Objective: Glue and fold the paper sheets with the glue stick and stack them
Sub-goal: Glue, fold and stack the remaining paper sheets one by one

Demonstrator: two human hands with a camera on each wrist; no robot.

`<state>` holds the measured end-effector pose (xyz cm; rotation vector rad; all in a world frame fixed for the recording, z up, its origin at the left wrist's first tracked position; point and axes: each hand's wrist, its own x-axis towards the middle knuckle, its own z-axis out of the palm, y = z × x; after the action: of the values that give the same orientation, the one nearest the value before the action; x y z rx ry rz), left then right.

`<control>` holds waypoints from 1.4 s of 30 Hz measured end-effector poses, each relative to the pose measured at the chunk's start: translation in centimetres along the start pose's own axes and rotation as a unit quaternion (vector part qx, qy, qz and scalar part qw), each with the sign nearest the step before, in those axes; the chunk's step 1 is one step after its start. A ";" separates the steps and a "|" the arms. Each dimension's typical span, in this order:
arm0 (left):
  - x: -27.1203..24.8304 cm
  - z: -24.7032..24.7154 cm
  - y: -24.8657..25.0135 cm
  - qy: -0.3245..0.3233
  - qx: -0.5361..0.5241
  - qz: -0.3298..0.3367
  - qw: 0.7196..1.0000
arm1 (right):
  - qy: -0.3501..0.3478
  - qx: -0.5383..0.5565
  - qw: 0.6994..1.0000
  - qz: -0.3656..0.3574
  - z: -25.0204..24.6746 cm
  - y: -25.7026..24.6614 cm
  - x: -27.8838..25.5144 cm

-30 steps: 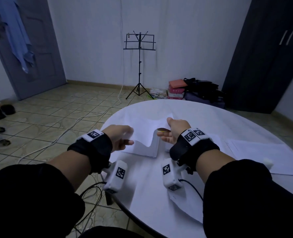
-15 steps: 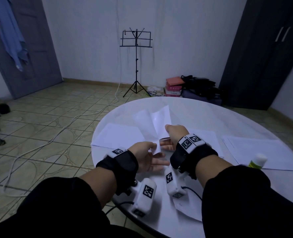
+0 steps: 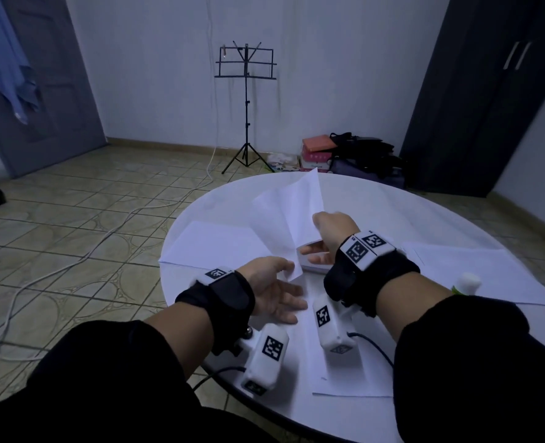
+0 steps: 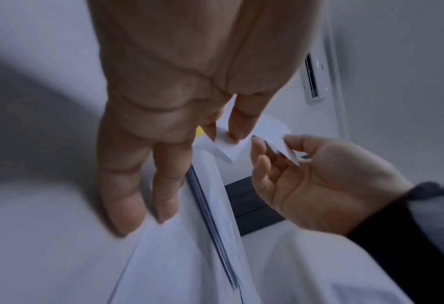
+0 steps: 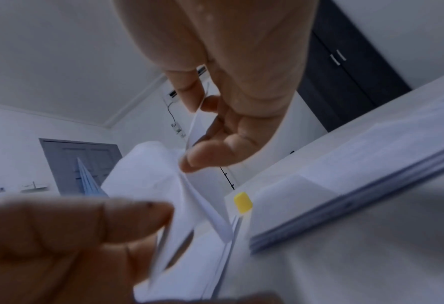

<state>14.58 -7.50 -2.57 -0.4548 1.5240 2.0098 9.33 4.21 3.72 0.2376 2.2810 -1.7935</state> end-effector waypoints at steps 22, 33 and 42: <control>-4.0 3.2 -5.1 0.048 0.461 0.106 0.880 | -0.015 -0.310 0.947 0.080 -15.4 8.9 -8.2; -4.2 1.2 -0.8 0.155 0.605 0.084 0.776 | -0.030 -0.260 0.964 0.057 -11.6 8.9 -6.9; -4.0 -0.4 -1.7 0.193 0.428 0.112 0.876 | -0.021 -0.289 0.955 0.068 -13.0 9.8 -6.0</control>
<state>18.75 -8.49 -1.63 -0.3128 2.6033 1.2019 16.71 19.29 -0.83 0.2368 2.5620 -0.9927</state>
